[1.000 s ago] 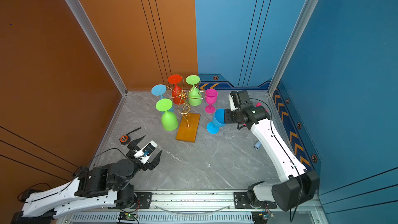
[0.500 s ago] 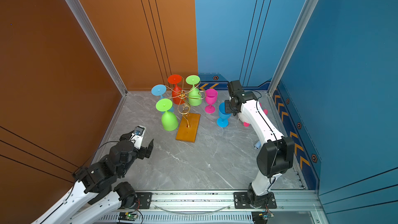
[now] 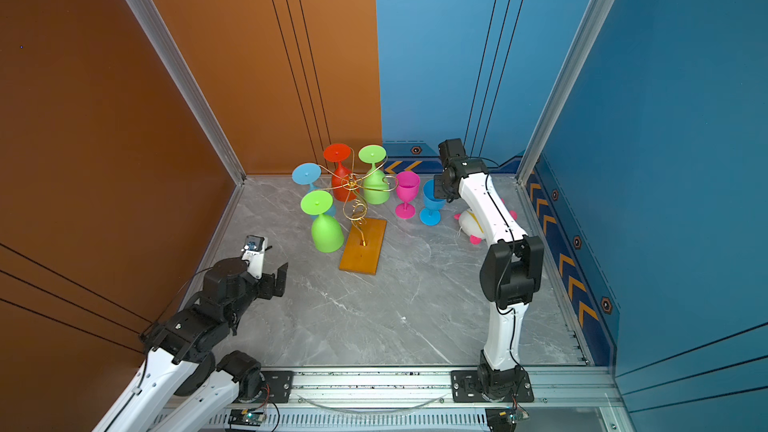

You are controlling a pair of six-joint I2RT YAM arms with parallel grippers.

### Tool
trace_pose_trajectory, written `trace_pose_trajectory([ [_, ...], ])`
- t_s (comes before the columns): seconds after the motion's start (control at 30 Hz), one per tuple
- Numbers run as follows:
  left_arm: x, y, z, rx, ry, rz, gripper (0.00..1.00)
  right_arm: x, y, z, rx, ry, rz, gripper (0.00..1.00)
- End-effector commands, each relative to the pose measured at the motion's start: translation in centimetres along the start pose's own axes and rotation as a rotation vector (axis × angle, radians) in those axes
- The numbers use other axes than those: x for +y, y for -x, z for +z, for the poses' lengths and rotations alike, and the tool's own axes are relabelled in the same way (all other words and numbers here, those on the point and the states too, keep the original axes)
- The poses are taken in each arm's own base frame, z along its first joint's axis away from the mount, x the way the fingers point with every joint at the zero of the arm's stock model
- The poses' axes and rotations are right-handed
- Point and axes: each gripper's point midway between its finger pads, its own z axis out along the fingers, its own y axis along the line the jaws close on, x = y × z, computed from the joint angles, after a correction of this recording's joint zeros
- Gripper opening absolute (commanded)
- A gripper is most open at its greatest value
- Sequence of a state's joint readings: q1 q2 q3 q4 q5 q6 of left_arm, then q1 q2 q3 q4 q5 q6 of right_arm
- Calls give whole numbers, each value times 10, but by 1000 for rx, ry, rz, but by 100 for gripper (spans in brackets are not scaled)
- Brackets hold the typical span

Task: Take the wine glass off the wine glass rack
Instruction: 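Carry the cyan glass upright with the right gripper beside the magenta glass, then lower the cyan glass onto the table and open the right gripper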

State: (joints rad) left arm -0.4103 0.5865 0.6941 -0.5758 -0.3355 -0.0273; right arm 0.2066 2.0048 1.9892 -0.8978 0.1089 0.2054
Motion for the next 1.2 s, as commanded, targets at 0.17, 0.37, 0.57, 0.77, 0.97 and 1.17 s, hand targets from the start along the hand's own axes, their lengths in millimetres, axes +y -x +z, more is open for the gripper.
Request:
trace_pose_trajectory([
  [0.17, -1, 1, -1, -26, -15, -21, 98, 5, 19, 26, -14, -7, -1, 0],
  [0.37, -4, 0, 0, -22, -30, -20, 98, 3, 23, 41, -3, -15, 8, 0],
  [0.57, -4, 1, -1, -28, -32, -20, 98, 1, 27, 49, 2, -31, 9, 0],
  [0.77, -5, 0, 0, -25, -35, -19, 98, 0, 30, 51, 1, -42, 9, 0],
  [0.97, -5, -1, 0, -23, -33, -17, 98, -2, 31, 51, 7, -58, 5, 0],
  [1.17, -3, 0, 0, -25, -24, -18, 98, -6, 29, 53, 14, -81, -6, 0],
])
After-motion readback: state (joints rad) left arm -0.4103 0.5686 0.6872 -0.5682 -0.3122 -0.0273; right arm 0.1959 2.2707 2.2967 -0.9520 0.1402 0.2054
